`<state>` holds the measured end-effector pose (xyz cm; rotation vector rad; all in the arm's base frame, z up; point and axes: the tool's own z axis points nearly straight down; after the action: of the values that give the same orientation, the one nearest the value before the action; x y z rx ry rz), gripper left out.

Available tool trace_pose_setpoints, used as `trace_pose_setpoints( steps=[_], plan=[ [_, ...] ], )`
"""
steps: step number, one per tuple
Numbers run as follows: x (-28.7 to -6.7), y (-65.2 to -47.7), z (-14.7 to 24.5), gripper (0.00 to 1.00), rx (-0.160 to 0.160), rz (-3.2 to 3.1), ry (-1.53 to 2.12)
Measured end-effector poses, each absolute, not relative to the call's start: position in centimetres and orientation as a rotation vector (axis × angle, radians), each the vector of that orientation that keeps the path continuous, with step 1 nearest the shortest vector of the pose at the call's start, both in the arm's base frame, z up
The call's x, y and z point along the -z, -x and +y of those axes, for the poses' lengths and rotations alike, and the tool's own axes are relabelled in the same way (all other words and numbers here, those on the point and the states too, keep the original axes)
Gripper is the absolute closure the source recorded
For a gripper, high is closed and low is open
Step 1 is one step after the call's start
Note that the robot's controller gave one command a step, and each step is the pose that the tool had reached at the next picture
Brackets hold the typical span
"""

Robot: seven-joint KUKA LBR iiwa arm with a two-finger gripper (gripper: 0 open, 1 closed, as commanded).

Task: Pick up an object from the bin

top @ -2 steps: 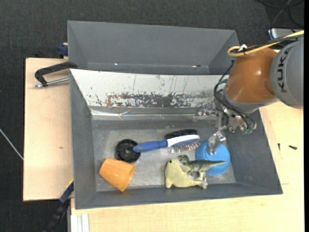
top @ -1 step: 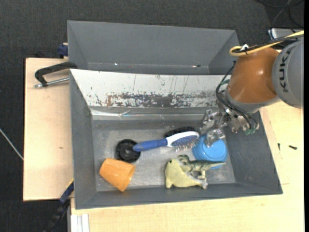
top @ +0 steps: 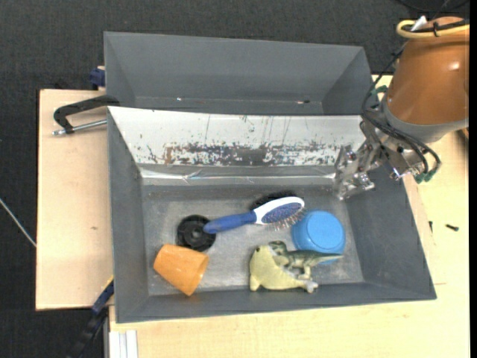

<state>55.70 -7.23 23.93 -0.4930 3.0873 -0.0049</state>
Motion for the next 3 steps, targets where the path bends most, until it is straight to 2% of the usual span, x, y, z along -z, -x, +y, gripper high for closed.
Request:
trace_pose_setpoints(
  steps=[1,2,3],
  plan=[
    [-23.4,-55.6,-7.2,0.00,0.001,3.096,0.494],
    [-9.8,-58.3,-4.2,0.00,0.006,3.003,0.922],
    [-10.2,-58.4,-4.4,1.00,0.014,3.001,0.921]
  ],
)
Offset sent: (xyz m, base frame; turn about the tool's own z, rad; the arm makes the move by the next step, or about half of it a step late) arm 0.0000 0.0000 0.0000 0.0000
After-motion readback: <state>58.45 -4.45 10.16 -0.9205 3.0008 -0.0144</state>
